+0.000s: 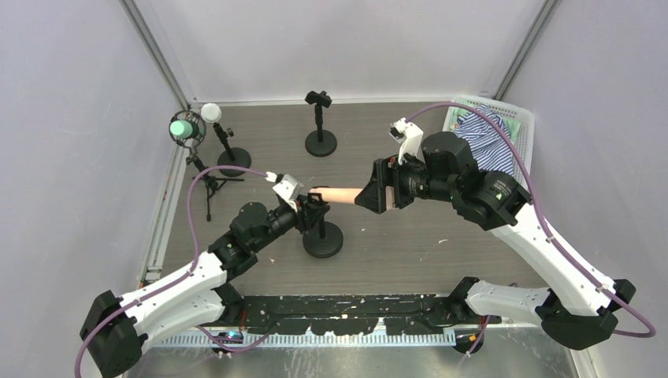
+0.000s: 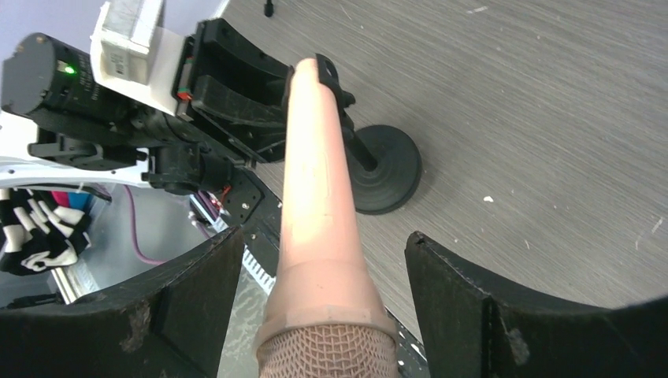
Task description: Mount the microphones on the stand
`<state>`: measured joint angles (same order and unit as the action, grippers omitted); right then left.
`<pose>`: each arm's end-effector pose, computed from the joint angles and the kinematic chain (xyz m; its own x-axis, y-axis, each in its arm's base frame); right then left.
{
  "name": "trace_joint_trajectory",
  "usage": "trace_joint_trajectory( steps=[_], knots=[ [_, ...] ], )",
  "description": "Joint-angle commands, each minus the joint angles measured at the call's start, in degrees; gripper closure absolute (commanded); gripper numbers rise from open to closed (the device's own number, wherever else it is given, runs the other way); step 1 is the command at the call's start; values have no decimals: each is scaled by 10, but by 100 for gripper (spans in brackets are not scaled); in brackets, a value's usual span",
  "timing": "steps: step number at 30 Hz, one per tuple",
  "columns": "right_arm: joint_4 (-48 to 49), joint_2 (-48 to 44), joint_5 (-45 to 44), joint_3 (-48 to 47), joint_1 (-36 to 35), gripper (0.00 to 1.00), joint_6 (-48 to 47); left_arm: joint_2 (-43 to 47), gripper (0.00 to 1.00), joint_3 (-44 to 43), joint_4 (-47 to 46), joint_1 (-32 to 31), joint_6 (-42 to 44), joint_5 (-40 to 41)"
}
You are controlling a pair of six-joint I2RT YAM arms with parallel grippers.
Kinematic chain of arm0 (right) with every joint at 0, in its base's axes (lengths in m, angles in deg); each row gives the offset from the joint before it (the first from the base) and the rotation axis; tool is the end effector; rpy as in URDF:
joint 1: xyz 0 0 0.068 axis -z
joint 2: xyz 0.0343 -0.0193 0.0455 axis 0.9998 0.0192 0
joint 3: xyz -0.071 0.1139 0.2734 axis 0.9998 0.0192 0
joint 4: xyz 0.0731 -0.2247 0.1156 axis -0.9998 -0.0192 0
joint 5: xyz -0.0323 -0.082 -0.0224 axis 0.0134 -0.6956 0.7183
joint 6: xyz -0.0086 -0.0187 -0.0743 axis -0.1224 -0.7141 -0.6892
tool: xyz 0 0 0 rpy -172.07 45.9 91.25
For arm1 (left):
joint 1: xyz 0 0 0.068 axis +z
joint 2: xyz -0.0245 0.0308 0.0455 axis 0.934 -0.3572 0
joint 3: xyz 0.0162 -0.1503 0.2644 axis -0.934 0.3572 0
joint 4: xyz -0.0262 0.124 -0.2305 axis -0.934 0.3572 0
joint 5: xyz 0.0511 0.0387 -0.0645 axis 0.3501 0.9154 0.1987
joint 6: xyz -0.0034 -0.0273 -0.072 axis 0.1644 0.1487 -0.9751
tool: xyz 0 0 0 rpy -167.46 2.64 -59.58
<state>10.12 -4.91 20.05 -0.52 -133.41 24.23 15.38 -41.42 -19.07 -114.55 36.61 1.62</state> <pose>0.1452 0.1622 0.4465 -0.6452 -0.0741 -0.7604 -0.6072 0.6539 0.4514 0.1442 -0.1535 0.2891 -0.2291 -0.1358 -0.9639 0.7273 0.6343 -0.2623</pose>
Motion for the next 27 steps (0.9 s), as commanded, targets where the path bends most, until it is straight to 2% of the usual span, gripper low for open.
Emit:
trace_joint_trajectory(
  steps=[1,4,11,24,27],
  knots=[
    [-22,-1,-16,-10,1,20,-23,22,100,-13,-62,0,5,12],
    [-21,-1,-13,-6,1,21,-23,21,100,-14,-62,0,6,12],
    [-2,5,6,5,1,35,-20,15,100,-15,-63,0,7,7],
    [11,23,11,27,1,74,-26,5,100,-18,-57,0,8,-6],
    [26,26,11,42,1,86,-24,-7,100,-12,-67,0,11,-14]
  ],
)
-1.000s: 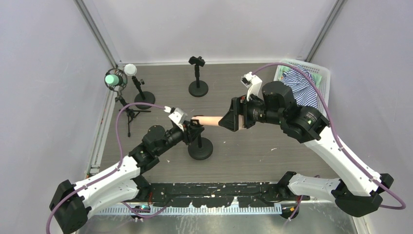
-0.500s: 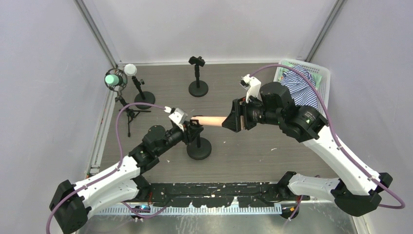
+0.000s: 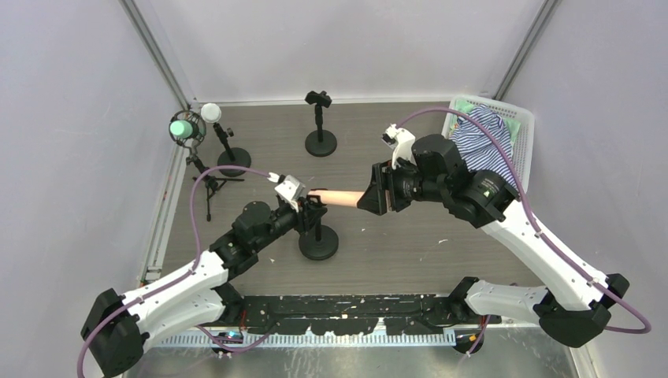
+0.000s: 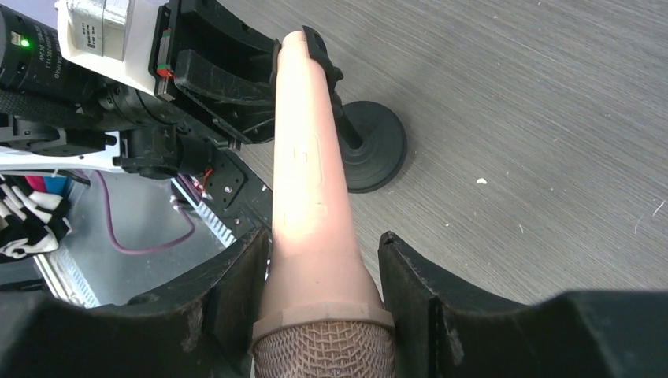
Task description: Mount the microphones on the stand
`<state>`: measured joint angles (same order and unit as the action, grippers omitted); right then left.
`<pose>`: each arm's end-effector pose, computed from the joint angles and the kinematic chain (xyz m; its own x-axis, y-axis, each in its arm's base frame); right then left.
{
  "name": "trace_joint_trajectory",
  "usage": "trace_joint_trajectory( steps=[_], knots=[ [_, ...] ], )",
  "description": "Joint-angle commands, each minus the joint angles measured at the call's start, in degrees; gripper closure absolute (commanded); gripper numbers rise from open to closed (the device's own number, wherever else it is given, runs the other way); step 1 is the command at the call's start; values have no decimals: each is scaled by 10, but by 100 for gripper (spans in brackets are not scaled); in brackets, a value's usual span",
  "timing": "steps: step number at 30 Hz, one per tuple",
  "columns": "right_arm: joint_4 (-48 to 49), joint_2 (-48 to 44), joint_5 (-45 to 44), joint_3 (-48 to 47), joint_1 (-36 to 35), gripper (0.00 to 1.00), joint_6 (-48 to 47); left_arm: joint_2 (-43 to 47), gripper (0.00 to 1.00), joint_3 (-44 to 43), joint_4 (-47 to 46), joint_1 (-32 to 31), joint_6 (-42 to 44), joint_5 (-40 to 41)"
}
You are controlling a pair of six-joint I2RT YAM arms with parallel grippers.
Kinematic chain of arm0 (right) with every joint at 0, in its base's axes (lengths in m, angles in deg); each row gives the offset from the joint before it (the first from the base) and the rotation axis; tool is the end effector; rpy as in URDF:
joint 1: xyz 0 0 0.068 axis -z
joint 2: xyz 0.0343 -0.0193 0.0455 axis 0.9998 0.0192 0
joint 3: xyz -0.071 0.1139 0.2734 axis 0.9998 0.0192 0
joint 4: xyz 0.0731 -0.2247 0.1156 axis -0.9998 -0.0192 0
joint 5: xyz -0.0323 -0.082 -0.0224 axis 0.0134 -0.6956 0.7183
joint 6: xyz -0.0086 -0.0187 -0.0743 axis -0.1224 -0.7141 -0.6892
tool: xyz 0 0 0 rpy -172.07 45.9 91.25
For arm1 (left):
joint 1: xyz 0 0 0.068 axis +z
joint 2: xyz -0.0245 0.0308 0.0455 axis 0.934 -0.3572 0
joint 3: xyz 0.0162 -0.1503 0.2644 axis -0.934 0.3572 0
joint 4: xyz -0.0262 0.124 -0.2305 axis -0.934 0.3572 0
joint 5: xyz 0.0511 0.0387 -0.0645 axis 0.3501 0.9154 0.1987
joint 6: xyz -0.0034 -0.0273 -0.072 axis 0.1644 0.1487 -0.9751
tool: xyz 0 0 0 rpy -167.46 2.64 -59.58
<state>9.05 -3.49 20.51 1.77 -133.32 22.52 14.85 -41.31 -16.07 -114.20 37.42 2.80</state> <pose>0.1514 0.1686 0.4259 -0.6730 -0.1387 -0.7265 -0.6028 0.6720 0.4302 0.1468 -0.1524 0.2793 -0.2580 -0.0885 -0.9621 0.7022 0.6668 -0.2496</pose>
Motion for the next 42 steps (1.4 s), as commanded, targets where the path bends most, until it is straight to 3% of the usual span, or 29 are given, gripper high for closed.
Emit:
trace_joint_trajectory(
  steps=[1,5,17,42],
  knots=[
    [42,13,7,24,0,90,-7,-5,100,-7,-106,-3,2,-24],
    [59,12,11,46,0,99,-11,-19,100,18,-140,-3,-3,-6],
    [105,25,8,87,0,99,3,-20,100,67,-185,-3,7,-26],
    [99,120,11,51,-19,99,7,-11,100,71,-144,-3,19,-71]
  ],
)
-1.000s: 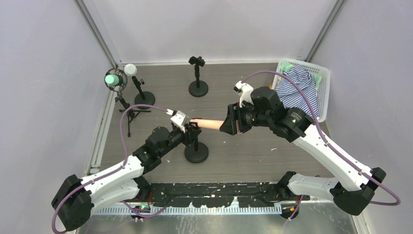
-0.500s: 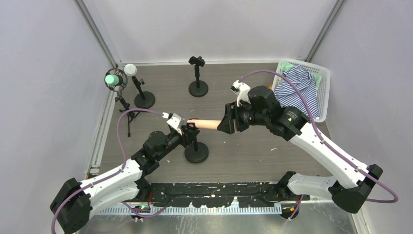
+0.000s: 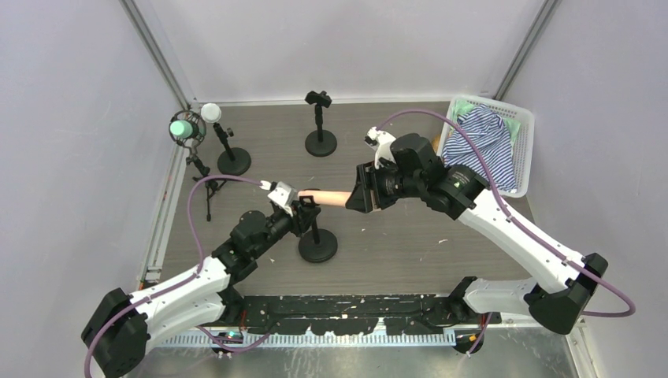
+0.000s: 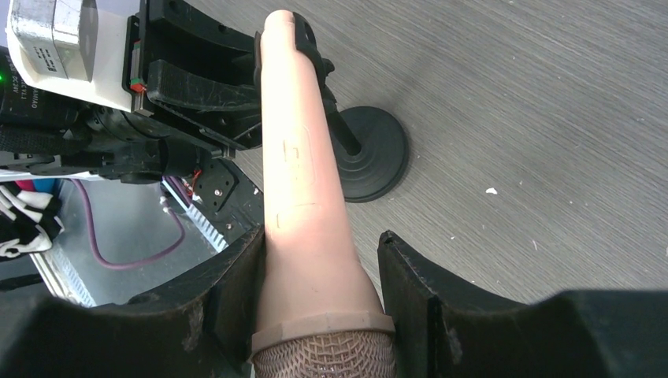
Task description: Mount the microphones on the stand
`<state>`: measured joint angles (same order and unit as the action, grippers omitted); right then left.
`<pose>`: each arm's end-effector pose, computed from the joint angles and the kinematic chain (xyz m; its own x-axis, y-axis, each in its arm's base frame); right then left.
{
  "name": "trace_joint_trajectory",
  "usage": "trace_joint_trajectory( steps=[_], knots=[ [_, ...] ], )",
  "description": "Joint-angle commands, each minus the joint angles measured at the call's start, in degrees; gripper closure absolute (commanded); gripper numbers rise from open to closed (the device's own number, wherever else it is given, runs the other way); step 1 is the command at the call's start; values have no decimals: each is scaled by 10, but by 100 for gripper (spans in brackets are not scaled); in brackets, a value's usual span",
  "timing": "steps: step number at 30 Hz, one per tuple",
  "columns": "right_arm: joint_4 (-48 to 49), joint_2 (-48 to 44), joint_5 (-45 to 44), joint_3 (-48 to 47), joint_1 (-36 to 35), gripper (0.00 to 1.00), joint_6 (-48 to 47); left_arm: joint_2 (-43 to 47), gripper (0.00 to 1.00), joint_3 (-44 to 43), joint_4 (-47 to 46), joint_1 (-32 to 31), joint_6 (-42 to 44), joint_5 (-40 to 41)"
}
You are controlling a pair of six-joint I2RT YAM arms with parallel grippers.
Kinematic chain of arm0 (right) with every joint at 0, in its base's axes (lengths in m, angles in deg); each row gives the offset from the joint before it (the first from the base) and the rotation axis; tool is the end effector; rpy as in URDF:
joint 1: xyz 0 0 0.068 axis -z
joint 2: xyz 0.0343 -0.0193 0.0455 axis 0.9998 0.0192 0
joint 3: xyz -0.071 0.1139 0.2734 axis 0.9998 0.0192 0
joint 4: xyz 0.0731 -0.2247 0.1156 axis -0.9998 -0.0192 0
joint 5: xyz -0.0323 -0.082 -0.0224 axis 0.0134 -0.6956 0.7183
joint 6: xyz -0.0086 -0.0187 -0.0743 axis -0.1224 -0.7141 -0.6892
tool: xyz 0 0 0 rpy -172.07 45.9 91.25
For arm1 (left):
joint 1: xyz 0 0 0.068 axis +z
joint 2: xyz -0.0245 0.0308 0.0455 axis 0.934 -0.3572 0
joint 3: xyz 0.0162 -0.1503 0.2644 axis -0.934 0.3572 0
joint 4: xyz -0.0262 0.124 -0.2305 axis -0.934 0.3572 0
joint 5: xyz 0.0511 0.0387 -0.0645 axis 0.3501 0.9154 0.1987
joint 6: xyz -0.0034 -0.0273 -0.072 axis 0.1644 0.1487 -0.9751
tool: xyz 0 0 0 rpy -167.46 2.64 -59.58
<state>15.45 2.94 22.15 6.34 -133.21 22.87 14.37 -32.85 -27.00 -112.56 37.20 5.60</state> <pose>0.1813 0.1997 0.3856 -0.7214 -0.1803 -0.6686 -0.5828 0.6796 0.4455 0.1483 -0.1411 0.2473 -0.2251 -0.1301 -0.9656 0.6549 0.7136 -0.2488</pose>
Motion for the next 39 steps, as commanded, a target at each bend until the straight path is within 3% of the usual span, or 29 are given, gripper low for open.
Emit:
trace_joint_trajectory(
  steps=[1,39],
  knots=[
    [36,59,-6,5,-23,99,3,-7,100,-14,-35,-20,22,-100],
    [85,196,4,-48,-36,99,-15,-36,100,-37,-20,-51,45,-120]
  ],
)
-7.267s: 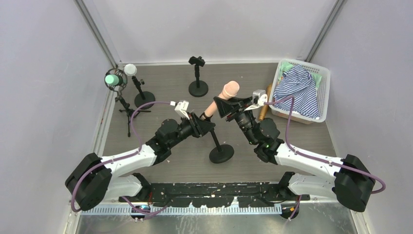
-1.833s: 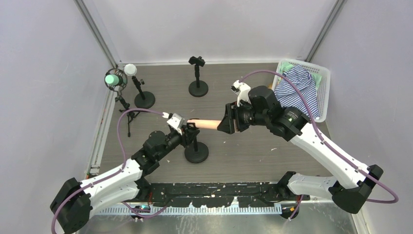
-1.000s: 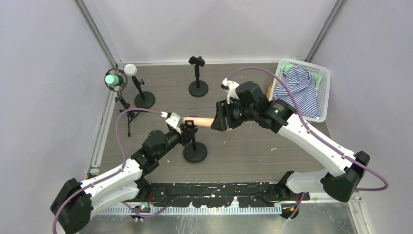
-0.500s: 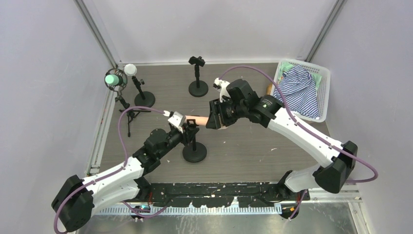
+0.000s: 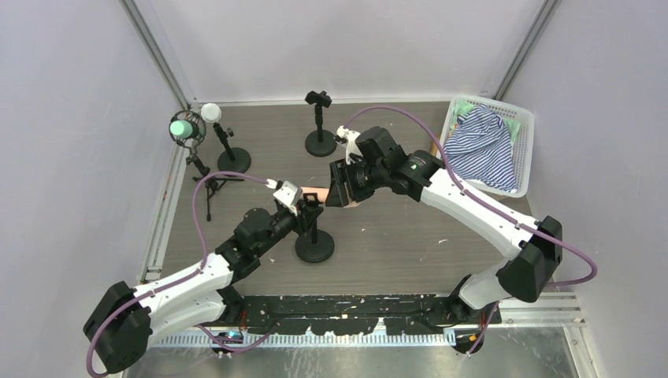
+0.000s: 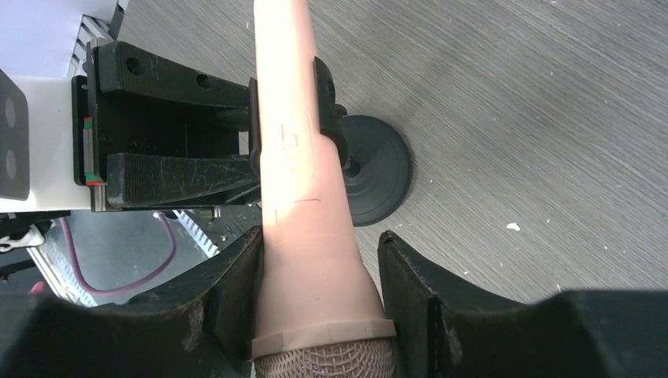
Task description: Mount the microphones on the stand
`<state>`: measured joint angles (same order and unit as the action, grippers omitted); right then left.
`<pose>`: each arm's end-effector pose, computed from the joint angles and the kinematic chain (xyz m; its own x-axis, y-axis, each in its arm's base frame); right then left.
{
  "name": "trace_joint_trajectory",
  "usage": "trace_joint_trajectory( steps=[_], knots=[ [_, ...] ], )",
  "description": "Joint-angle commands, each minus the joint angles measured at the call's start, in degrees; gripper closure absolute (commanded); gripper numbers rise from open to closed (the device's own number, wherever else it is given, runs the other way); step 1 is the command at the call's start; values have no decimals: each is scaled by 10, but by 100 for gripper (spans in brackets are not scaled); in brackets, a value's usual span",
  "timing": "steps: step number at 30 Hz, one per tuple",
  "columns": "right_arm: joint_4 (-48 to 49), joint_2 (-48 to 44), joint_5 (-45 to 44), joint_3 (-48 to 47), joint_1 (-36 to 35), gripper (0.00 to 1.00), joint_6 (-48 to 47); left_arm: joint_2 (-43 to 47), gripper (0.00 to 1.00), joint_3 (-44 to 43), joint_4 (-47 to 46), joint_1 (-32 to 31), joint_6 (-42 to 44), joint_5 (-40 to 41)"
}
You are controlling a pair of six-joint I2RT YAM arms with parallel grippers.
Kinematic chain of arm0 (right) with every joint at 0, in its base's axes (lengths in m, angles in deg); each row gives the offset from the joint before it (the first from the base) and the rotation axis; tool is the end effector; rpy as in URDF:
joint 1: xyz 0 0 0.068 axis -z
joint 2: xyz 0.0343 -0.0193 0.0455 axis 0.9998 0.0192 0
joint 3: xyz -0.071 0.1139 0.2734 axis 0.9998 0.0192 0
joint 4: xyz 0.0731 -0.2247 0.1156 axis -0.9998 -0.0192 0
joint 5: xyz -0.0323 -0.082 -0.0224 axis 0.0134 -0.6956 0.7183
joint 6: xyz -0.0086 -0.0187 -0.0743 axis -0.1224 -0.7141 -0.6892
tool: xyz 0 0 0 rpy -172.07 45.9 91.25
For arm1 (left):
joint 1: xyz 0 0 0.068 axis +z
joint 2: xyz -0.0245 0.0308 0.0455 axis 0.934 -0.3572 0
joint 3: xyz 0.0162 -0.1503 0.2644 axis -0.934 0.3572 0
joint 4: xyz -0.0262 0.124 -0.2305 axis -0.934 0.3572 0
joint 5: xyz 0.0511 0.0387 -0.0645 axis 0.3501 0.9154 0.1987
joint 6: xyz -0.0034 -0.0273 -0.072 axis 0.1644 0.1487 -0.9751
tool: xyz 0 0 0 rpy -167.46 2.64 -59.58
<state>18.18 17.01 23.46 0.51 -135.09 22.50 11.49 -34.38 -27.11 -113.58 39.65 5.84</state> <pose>0.2225 0.2575 0.3565 -0.7564 -0.2585 -0.6009 -0.5865 0.6747 0.4480 0.1526 -0.1500 0.2482 -0.2131 -0.0818 -0.9736 0.6705 0.7126 -0.2066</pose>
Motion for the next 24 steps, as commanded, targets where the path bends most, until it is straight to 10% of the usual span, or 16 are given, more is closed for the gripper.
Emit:
trace_joint_trajectory(
  steps=[1,20,24],
  knots=[
    [59,59,-10,11,-17,99,-12,-7,100,-22,-19,-41,20,-122],
    [91,94,-10,2,-21,99,-23,-4,100,-15,-25,-44,14,-114],
    [93,69,-11,7,-21,74,-33,7,100,-6,-20,-44,11,-81]
  ],
)
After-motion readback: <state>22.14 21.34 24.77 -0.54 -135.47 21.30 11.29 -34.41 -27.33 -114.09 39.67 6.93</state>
